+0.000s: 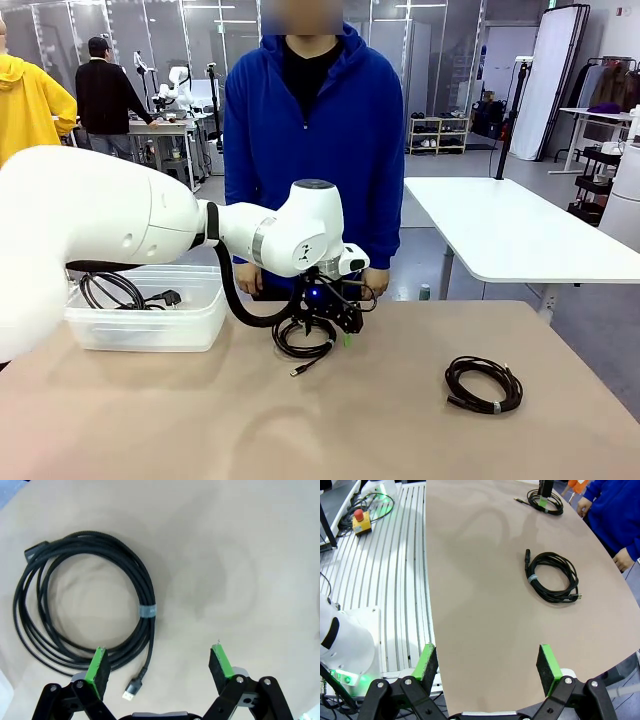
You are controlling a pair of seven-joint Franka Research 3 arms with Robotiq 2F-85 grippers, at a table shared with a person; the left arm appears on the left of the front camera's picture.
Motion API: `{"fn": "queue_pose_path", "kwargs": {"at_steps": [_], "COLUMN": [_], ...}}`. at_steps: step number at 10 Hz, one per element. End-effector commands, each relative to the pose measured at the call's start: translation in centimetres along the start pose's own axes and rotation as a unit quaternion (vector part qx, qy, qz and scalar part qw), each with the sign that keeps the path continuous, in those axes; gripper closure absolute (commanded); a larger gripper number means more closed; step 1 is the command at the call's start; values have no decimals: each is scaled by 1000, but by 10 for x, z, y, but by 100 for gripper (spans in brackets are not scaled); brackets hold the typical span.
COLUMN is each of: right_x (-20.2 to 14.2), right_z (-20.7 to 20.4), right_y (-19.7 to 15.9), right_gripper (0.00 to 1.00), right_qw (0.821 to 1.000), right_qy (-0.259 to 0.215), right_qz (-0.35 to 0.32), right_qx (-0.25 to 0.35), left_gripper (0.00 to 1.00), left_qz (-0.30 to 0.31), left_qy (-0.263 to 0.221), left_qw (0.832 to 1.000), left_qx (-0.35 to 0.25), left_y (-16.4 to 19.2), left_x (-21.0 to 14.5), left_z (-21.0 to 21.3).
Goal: Organize and store the cables.
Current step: Place the USB Extension Cable into the Organizing box.
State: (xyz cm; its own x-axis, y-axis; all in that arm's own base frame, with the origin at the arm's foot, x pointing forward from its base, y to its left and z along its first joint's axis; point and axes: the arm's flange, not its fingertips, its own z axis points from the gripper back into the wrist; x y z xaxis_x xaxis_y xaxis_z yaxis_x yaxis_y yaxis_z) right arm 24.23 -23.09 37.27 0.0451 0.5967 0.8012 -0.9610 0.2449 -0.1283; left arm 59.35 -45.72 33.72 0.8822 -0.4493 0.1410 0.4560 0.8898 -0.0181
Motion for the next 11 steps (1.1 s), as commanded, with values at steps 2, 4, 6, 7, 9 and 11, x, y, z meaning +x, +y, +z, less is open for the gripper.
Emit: {"fn": "queue_pose_path", "kwargs": {"at_steps": [2, 4, 6, 7, 9, 11], "right_x": [3, 3, 3, 3, 3, 3], "right_z": [-2, -2, -2, -2, -2, -2], "right_y": [0, 0, 0, 0, 0, 0], "right_gripper": [0, 0, 0, 0, 0, 0], "right_qw": [1000, 1000, 1000, 1000, 1000, 1000], "right_qy": [-1, -1, -1, -1, -1, -1], "right_qz": [-13, -13, -13, -13, -13, -13], "right_qx": [-6, -6, -6, -6, -6, -6], "left_gripper": [0, 0, 0, 0, 12, 65], "left_qz": [0, 4, 6, 4, 3, 6], "left_qy": [-1, 7, 13, 14, 29, 36], "left_qw": [1000, 1000, 1000, 1000, 1000, 999], "left_qx": [2, 1, -1, 0, 1, -15], "left_y": [-3, 0, 3, 2, 4, 9], "left_x": [18, 25, 30, 32, 37, 36], "left_z": [-17, -25, -25, -24, -25, -25]}}
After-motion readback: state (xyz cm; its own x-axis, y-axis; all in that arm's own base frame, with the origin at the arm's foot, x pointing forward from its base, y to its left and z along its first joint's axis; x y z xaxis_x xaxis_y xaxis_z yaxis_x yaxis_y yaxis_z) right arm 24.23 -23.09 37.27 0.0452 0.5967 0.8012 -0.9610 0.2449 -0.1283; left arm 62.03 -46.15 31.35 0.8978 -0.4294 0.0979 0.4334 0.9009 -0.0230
